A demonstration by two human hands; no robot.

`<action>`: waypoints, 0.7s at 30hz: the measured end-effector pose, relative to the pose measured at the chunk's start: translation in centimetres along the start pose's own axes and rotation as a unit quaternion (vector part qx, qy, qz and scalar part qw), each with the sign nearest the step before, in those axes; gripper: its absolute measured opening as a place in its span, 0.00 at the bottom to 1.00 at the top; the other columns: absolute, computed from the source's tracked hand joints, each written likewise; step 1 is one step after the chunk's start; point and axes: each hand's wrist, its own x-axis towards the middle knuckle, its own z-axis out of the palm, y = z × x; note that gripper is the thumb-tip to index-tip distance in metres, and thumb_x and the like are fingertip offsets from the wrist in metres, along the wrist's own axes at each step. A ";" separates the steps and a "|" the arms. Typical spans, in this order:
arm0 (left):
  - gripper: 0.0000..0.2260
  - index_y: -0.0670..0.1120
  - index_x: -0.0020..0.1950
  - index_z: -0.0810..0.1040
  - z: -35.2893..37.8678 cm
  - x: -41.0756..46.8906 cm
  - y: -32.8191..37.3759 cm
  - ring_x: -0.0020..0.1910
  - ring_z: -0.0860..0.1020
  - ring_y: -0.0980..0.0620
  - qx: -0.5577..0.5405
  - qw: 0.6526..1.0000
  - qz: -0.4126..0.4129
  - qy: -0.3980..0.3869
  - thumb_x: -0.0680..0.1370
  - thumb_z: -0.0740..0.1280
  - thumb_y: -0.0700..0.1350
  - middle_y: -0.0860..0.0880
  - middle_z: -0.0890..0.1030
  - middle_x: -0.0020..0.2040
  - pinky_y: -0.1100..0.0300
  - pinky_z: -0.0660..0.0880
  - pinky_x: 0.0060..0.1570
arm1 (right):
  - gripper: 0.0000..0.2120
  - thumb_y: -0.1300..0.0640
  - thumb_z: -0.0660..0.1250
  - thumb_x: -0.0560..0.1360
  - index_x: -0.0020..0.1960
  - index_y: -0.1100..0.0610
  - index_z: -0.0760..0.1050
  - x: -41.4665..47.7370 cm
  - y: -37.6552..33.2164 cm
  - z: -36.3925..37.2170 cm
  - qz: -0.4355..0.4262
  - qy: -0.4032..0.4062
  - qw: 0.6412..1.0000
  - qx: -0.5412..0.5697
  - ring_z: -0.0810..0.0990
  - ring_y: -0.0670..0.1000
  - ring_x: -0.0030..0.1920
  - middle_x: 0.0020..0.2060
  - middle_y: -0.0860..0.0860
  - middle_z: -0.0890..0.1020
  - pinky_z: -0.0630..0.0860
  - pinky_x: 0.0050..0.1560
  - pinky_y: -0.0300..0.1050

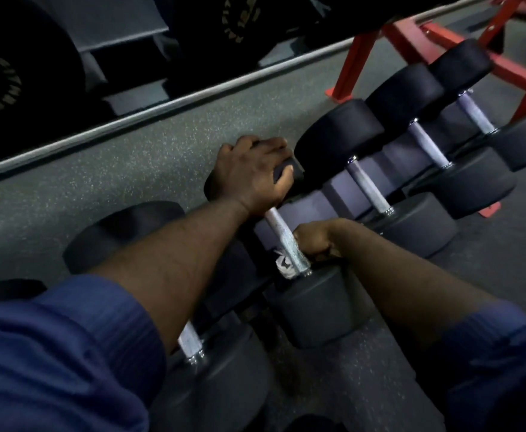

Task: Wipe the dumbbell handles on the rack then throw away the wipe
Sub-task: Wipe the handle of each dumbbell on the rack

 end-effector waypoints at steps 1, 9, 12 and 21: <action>0.23 0.63 0.71 0.77 -0.1 0.0 0.2 0.70 0.71 0.51 0.002 1.000 0.000 0.000 0.79 0.55 0.64 0.65 0.73 0.74 0.50 0.67 0.59 | 0.08 0.69 0.62 0.79 0.48 0.64 0.80 -0.1 0.3 -0.3 -0.007 -0.018 0.999 0.038 0.78 0.55 0.39 0.44 0.63 0.81 0.75 0.37 0.45; 0.21 0.62 0.69 0.79 0.6 0.1 -0.2 0.69 0.72 0.51 -0.029 0.999 0.008 0.021 0.80 0.58 0.63 0.65 0.74 0.73 0.51 0.66 0.60 | 0.11 0.66 0.61 0.78 0.53 0.62 0.81 0.2 0.5 -1.4 -0.055 0.107 0.992 0.039 0.84 0.58 0.43 0.45 0.60 0.84 0.82 0.45 0.48; 0.19 0.61 0.66 0.82 0.7 0.0 -0.6 0.67 0.74 0.50 -0.066 0.996 0.018 0.048 0.79 0.61 0.61 0.63 0.78 0.70 0.51 0.67 0.59 | 0.04 0.65 0.63 0.82 0.51 0.63 0.76 0.9 -0.4 -0.7 -0.101 0.138 0.955 0.241 0.79 0.49 0.33 0.38 0.56 0.80 0.77 0.33 0.40; 0.19 0.56 0.60 0.86 1.2 -0.3 -1.1 0.64 0.77 0.50 -0.151 0.982 0.024 0.113 0.74 0.62 0.52 0.60 0.82 0.65 0.58 0.64 0.56 | 0.16 0.76 0.55 0.78 0.54 0.63 0.78 0.2 -1.7 -1.5 -0.056 0.011 0.927 0.370 0.85 0.56 0.49 0.46 0.59 0.84 0.85 0.45 0.51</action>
